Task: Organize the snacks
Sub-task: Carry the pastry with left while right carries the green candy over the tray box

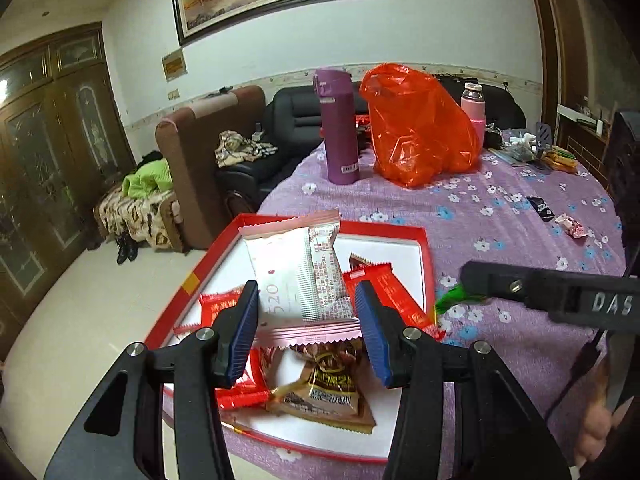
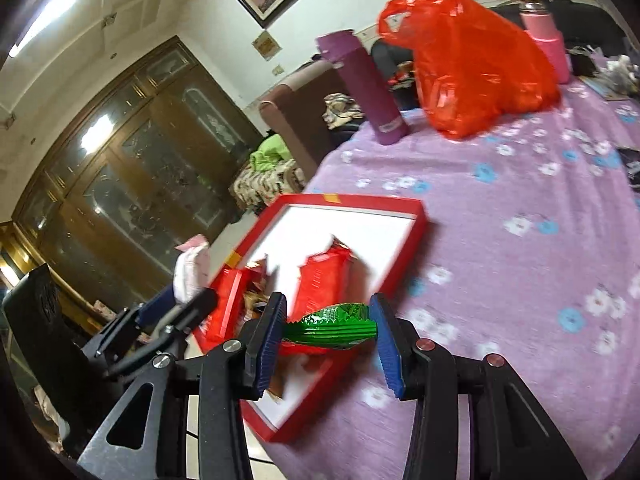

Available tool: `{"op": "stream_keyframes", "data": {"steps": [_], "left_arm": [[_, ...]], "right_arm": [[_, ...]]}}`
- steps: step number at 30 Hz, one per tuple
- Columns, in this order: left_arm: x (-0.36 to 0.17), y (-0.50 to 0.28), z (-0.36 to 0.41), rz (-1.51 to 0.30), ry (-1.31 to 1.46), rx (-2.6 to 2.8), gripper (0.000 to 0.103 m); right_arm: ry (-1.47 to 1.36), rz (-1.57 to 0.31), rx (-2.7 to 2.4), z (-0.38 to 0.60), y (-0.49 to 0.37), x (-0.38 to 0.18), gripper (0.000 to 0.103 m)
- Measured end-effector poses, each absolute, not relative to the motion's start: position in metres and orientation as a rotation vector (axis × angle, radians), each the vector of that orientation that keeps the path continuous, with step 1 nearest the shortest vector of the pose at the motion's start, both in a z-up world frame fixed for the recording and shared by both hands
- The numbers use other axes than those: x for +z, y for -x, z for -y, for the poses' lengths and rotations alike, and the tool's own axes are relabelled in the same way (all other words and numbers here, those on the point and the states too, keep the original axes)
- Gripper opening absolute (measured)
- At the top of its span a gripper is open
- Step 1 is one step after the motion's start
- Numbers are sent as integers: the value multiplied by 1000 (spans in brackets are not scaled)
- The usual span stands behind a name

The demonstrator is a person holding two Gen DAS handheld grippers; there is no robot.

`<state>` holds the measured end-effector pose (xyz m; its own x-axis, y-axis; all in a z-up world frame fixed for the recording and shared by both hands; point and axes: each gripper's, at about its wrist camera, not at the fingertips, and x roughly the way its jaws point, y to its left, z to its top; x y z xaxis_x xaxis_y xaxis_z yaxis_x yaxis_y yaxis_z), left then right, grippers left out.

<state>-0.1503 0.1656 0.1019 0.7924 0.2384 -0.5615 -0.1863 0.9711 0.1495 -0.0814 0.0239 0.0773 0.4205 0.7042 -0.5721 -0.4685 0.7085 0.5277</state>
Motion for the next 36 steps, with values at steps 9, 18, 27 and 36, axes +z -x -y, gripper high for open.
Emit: {"op": "stream_keyframes", "data": {"steps": [9, 18, 27, 36], "left_arm": [[117, 161, -160, -560, -115, 248, 47], [124, 164, -167, -545, -112, 272, 47], [113, 153, -171, -570, -112, 287, 47], [81, 135, -183, -666, -103, 305, 47]], "right_arm": [[-269, -832, 796, -47, 94, 90, 44], [-277, -816, 809, -55, 94, 98, 44], [-250, -818, 821, -74, 88, 98, 44], [-214, -890, 781, -94, 73, 67, 45]]}}
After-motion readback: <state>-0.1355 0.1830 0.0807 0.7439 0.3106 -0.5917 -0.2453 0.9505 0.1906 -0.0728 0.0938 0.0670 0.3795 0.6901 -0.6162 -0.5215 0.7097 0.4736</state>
